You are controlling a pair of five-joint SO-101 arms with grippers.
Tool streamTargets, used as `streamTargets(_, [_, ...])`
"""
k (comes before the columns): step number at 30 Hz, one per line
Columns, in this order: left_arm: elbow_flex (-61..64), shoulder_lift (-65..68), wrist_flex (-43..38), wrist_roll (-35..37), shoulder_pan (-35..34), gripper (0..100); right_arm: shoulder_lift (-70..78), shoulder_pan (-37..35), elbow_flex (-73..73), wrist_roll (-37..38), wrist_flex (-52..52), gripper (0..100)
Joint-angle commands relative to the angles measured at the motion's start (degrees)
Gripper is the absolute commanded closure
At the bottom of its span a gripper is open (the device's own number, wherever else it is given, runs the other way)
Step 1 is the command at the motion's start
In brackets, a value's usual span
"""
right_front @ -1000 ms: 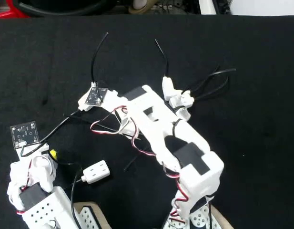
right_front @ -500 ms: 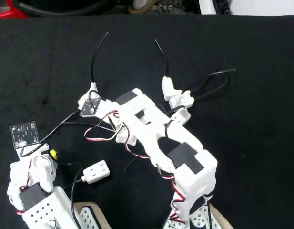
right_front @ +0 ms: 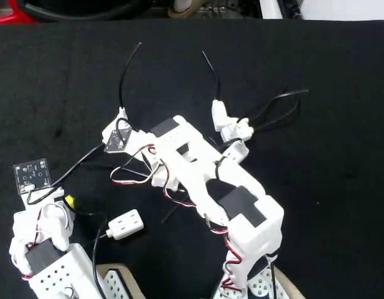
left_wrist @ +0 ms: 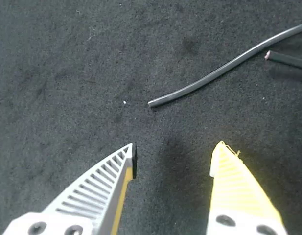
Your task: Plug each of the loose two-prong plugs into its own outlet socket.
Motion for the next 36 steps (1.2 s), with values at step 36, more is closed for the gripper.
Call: streamTargets(36, [-0.2,-0.3,-0.8,-0.6,0.6,75,-1.0,-2.7,-4.0,-4.4,6.3,83.2])
